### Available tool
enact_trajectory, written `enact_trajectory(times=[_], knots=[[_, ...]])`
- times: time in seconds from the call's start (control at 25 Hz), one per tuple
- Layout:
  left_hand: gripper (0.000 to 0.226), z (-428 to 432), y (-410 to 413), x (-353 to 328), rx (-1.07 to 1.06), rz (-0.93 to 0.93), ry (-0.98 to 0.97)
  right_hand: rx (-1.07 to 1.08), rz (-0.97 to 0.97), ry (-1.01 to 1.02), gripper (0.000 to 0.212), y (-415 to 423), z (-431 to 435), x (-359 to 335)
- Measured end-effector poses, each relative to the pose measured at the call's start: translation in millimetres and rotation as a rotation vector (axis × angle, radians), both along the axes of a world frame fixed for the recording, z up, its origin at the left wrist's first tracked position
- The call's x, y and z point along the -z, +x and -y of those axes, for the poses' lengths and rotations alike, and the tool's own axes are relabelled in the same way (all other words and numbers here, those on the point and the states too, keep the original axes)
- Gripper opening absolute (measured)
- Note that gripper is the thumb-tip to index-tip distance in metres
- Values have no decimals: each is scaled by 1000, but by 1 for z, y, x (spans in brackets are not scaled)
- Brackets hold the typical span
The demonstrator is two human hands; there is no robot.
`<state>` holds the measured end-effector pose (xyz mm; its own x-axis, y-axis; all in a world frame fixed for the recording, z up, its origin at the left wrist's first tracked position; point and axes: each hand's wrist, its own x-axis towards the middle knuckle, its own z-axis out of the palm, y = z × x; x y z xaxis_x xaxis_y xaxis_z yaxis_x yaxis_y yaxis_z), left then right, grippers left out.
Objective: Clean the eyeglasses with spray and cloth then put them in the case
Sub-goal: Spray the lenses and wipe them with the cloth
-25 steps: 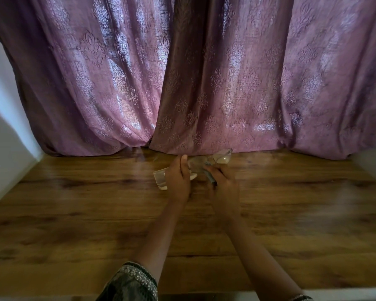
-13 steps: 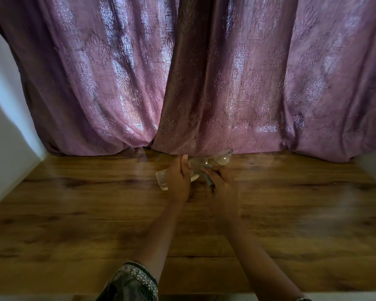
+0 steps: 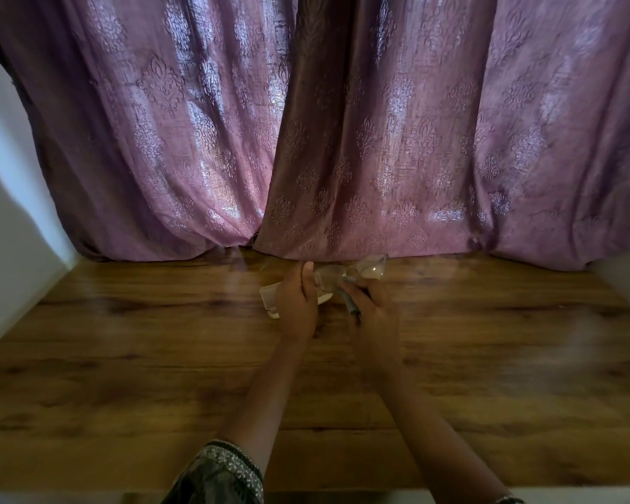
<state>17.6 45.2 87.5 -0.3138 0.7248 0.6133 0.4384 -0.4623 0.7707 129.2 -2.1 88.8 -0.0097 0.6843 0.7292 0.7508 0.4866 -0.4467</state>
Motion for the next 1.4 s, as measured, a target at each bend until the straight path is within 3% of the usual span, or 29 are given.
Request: enact_trajectory(times=[0.2,0.44,0.64,0.88,1.12,1.28,1.4], knots=[[30,3,2,-2,2,-12,-27,37,-11,33,42,-10,-10,-20],[27,3,-1,-2,7,11,-12,-23,47,19,39,-9,8,6],[33,2,2,1,-6,-6,-16,34,-37,-3,42,-5,-9,-15],[32,3,-1,-1,9,11,-8,-59,33,32,39,-15,4,2],[33,2,1,1,-18,5,-22,63,-43,0,38,-7,-11,-18],[32,3,0,-2,7,7,-19,-7,44,36,38,-18,1,-4],[36,2,-3,0,3,14,-8,-21,-28,-14,42,-7,6,5]])
